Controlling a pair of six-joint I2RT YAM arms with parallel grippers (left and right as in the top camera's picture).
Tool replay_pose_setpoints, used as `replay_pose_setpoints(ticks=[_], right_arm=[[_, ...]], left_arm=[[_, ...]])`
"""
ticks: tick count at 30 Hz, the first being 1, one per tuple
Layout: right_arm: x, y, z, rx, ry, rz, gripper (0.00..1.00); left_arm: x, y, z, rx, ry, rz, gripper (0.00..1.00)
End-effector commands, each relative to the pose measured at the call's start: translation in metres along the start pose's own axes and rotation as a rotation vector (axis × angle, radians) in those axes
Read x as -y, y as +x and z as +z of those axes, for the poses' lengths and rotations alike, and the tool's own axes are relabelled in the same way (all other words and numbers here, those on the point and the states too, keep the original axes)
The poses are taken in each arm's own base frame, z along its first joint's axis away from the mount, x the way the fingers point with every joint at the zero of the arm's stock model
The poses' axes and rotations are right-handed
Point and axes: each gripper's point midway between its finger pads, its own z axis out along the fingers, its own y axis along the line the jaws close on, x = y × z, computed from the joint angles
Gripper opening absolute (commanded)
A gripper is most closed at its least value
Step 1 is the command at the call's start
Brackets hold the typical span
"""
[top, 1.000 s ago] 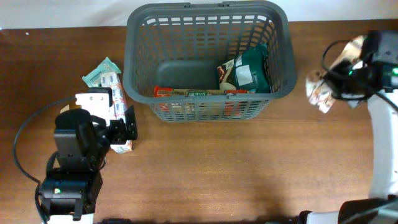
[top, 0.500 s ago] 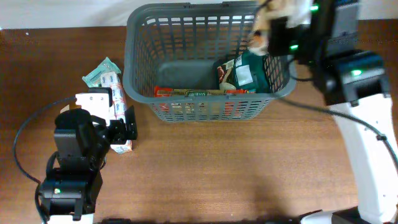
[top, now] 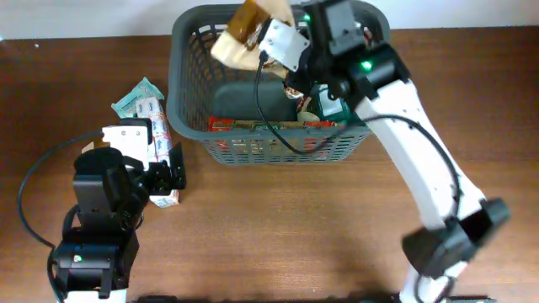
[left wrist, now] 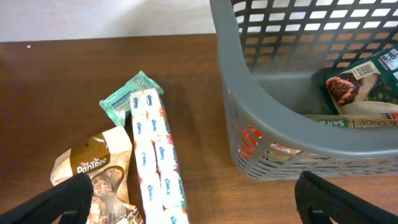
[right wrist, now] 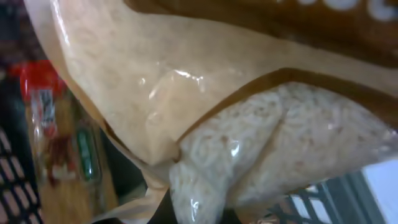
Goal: Pack container
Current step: 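Lift the pouch and carry it over the basket with the right gripper, then lower the pouch into the basket, open the right gripper and withdraw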
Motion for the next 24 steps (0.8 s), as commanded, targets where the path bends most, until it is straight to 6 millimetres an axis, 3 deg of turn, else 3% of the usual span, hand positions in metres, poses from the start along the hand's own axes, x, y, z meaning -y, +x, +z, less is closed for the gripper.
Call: replay_pose_setpoints(ticks=[1,13,24], right_arm=[[0.017,-0.03,-0.018,0.068,0.025,-0.16,0.03],[-0.009,-0.006,0.014,-0.021,-0.125,-0.22,0.03],[-0.013,-0.011,0.045,0.023,-0.152,-0.217,0.03]], left_arm=[[0.0,-0.008,-0.005,0.024,0.007,0.021,0.99],[0.001,-0.003,0.004,-0.01,0.008,0.021,0.99],[0.001,-0.003,0.005,-0.012,0.008,0.021,0.99]])
